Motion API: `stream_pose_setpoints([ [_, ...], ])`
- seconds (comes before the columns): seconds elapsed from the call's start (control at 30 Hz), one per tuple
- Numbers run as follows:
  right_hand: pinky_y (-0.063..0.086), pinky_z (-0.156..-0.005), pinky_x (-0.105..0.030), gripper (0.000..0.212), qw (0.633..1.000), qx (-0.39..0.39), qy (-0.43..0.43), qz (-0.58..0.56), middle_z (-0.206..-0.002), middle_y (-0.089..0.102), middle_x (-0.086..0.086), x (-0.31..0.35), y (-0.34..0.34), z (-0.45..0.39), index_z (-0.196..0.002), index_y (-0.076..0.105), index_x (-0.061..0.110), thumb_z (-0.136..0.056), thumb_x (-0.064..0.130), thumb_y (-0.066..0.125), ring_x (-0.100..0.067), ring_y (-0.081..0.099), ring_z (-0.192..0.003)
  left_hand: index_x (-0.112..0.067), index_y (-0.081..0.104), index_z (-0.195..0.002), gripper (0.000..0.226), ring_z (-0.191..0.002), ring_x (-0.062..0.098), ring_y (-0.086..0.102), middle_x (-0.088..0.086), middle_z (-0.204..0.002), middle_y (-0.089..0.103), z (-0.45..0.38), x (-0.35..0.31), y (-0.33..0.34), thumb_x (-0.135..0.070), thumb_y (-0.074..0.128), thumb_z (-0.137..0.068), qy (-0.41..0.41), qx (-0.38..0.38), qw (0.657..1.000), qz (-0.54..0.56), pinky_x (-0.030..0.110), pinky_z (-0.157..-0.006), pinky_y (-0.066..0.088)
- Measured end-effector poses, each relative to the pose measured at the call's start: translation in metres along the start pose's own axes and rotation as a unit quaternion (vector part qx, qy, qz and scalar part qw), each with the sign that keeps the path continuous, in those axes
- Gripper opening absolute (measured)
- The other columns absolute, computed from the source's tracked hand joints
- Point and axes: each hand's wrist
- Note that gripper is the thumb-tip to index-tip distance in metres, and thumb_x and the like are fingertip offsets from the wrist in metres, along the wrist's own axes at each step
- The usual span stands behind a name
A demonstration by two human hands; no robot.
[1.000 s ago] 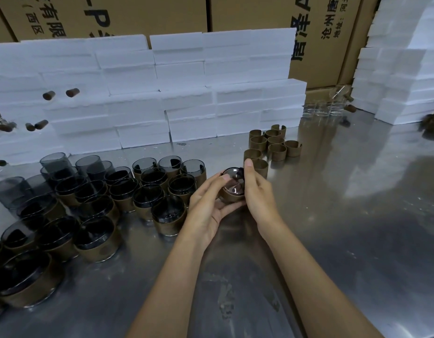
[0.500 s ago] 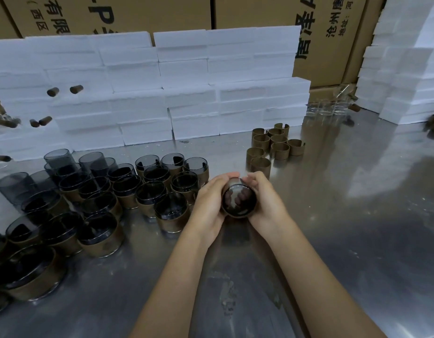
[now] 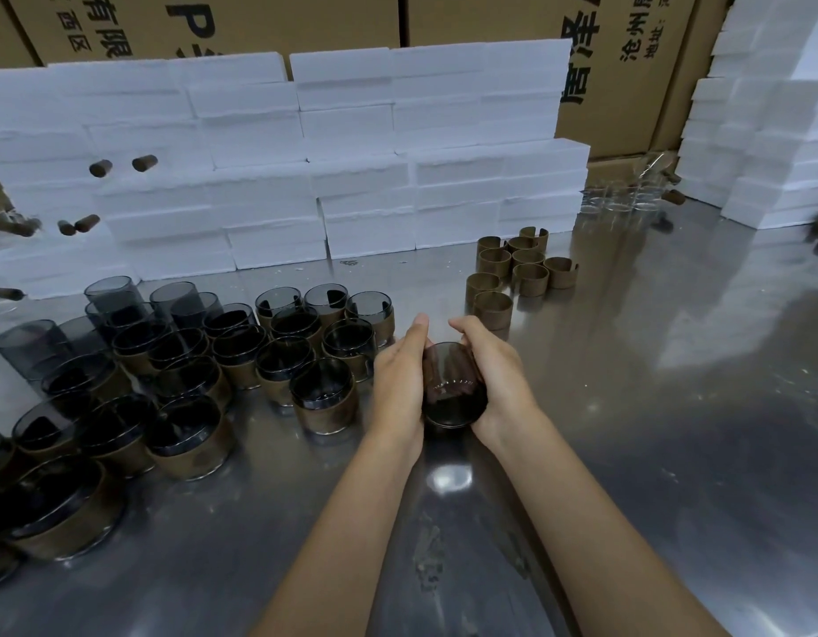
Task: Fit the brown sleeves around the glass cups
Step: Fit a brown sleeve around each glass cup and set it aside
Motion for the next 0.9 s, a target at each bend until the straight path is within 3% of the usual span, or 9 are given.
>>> stream_pose_setpoints([
  [0.13,0.053,-0.065,-0.036,0.026,1.000,0.015,0.008,0.004,-0.068,0.052,-0.005,0.001,0.000,0.003,-0.068,0.059,0.016,-0.087,0.025,0.076,-0.023,0.059,-0.064,-0.020,0.043,-0.052,0.055,-0.045,0.011,0.046,-0.004,-0.049,0.042,0.002,0.000,0.001,-0.035,0.063,-0.101,0.004,-0.011,1.000,0.017,0.024,-0.052,0.042],
  [0.3,0.051,-0.064,-0.036,0.027,1.000,0.001,-0.004,0.011,-0.070,0.049,-0.010,0.002,0.000,0.006,-0.068,0.058,0.015,-0.086,0.023,0.076,-0.026,0.056,-0.066,-0.019,0.042,-0.053,0.056,-0.041,0.008,0.043,-0.005,-0.047,0.039,0.000,0.001,-0.001,-0.038,0.063,-0.101,0.012,-0.004,1.000,0.004,0.017,-0.045,0.040],
  [0.4,0.048,-0.065,-0.035,0.037,0.999,-0.013,-0.028,0.013,-0.068,0.048,-0.009,0.002,-0.001,0.005,-0.056,0.053,0.021,-0.086,0.025,0.076,-0.026,0.052,-0.069,-0.019,0.048,-0.054,0.053,-0.044,0.007,0.045,-0.006,-0.048,0.044,0.000,0.000,-0.002,-0.038,0.063,-0.101,0.020,0.021,0.999,-0.017,0.020,-0.048,0.041],
  [0.47,0.044,-0.057,-0.025,0.048,0.996,-0.041,-0.072,0.017,-0.057,0.046,-0.001,0.004,-0.002,0.002,-0.046,0.049,0.024,-0.088,0.026,0.073,-0.019,0.048,-0.059,-0.016,0.059,-0.065,0.041,-0.055,0.009,0.057,-0.002,-0.058,0.058,-0.001,-0.002,-0.005,-0.037,0.065,-0.099,0.039,0.065,0.996,-0.045,0.021,-0.058,0.047],
  [0.57,0.039,-0.051,-0.022,0.055,0.977,-0.101,-0.176,0.058,-0.053,0.047,0.000,0.009,-0.008,-0.002,-0.040,0.051,0.022,-0.093,0.024,0.066,-0.014,0.044,-0.054,-0.015,0.074,-0.097,0.036,-0.087,0.024,0.074,0.011,-0.095,0.077,0.002,-0.005,-0.010,-0.051,0.073,-0.089,0.033,0.142,0.983,-0.115,0.033,-0.078,0.054],
  [0.67,0.038,-0.044,-0.015,0.056,0.970,-0.129,-0.203,0.035,-0.047,0.046,0.005,0.012,-0.015,-0.004,-0.041,0.051,0.021,-0.096,0.024,0.061,-0.007,0.044,-0.044,-0.024,0.067,-0.119,0.055,-0.085,0.020,0.073,0.009,-0.106,0.078,0.008,-0.001,-0.011,-0.051,0.086,-0.076,-0.006,0.160,0.970,-0.180,0.033,-0.073,0.055],
  [0.73,0.041,-0.047,-0.015,0.052,0.973,-0.122,-0.193,0.013,-0.048,0.049,0.006,0.013,-0.017,-0.004,-0.046,0.054,0.020,-0.097,0.025,0.059,-0.006,0.049,-0.046,-0.023,0.063,-0.124,0.066,-0.084,0.024,0.072,0.012,-0.101,0.079,0.007,0.000,-0.011,-0.043,0.091,-0.068,-0.022,0.156,0.976,-0.152,0.038,-0.077,0.055],
  [0.8,0.050,-0.066,-0.021,0.040,0.980,-0.091,-0.177,-0.013,-0.062,0.064,0.003,0.015,-0.016,-0.002,-0.061,0.065,0.017,-0.099,0.025,0.055,-0.009,0.060,-0.063,-0.017,0.063,-0.124,0.067,-0.082,0.027,0.073,0.014,-0.099,0.078,0.004,-0.001,-0.012,-0.037,0.091,-0.066,-0.027,0.132,0.987,-0.087,0.039,-0.077,0.059],
  [0.9,0.043,-0.087,-0.036,0.028,0.991,-0.014,-0.135,0.011,-0.103,0.072,-0.005,0.014,-0.014,0.001,-0.102,0.071,0.012,-0.100,0.027,0.048,-0.017,0.062,-0.096,0.001,0.068,-0.116,0.034,-0.076,0.022,0.071,0.014,-0.091,0.072,-0.002,-0.005,-0.011,-0.025,0.072,-0.094,-0.016,0.084,0.996,0.019,0.029,-0.061,0.057],
])
Point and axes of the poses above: each hand's wrist, its own z-axis away from the middle knuckle, its own y-axis out of the palm, x = y × z
